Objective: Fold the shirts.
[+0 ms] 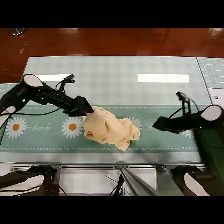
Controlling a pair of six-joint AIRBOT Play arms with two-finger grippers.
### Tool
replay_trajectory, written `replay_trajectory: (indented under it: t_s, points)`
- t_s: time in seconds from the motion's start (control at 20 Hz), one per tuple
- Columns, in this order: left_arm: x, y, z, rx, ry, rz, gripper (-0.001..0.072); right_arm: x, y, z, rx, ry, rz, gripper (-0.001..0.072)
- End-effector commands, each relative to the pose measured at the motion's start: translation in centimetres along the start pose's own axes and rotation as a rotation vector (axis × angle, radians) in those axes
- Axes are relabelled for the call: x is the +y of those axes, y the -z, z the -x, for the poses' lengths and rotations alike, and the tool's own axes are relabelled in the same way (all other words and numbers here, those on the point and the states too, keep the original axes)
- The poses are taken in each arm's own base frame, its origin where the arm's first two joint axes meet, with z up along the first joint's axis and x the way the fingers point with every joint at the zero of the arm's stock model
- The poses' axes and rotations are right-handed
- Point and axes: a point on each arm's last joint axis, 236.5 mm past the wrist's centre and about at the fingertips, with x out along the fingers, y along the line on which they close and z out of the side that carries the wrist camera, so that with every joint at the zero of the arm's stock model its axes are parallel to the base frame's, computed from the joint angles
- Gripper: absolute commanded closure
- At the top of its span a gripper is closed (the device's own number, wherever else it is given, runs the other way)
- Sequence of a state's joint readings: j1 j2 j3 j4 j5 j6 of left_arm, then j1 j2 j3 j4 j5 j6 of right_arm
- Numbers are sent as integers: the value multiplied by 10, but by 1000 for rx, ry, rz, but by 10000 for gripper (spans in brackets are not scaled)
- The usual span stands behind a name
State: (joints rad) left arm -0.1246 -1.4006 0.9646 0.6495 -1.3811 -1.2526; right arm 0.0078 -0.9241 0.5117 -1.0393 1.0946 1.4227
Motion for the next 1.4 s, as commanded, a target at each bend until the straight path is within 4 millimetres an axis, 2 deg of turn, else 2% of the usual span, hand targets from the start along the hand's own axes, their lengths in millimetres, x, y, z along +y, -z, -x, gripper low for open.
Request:
replay_trajectory:
  t_s: [0.0, 0.3, 0.5, 0.75, 0.8, 0.85, 0.9, 0.95, 1.0, 1.05, 1.1, 1.15, 1.2, 1.25, 1.35]
  points:
    - [-13, 0, -14, 67, 123, -53, 691, 15, 33, -27, 65, -8, 45, 94]
    - [-8, -14, 9, -8, 123, -52, 691, 47, 36, -39, 40, -41, 60, 94]
    - [-7, -15, 10, -13, 122, -49, 691, 67, 22, -43, -14, -114, 27, 94]
    - [-7, -15, 10, -13, 122, -49, 691, 93, 21, -68, 47, -265, -30, 97]
    - [-7, -15, 10, -14, 122, -49, 691, 99, 22, -73, 64, -289, -37, 145]
    - [-7, -15, 10, -14, 122, -49, 691, 104, 22, -78, 79, -299, -30, 273]
    - [-8, -15, 11, -16, 122, -48, 691, 112, 24, -81, 99, -308, 2, 459]
    - [-11, -16, 14, -28, 120, -59, 691, 123, 24, -81, 110, -320, 76, 688]
    - [-18, -18, 21, -49, 116, -86, 691, 132, 16, -76, 98, -329, 144, 686]
    - [-28, -24, 32, -89, 107, -125, 692, 138, -1, -64, 67, -316, 199, 687]
    - [-43, -34, 50, -163, 90, -171, 692, 143, -31, -42, 9, -291, 238, 687]
    - [-61, -48, 74, -261, 70, -220, 691, 150, -69, -7, -77, -262, 276, 687]
    - [-84, -65, 106, -395, 42, -288, 691, 159, -108, 35, -183, -240, 308, 687]
    - [-109, -79, 142, -535, 20, -342, 691, 175, -145, 91, -308, -232, 349, 688]
    - [-178, -92, 227, -851, -12, -487, 691, 211, -190, 206, -550, -226, 436, 688]
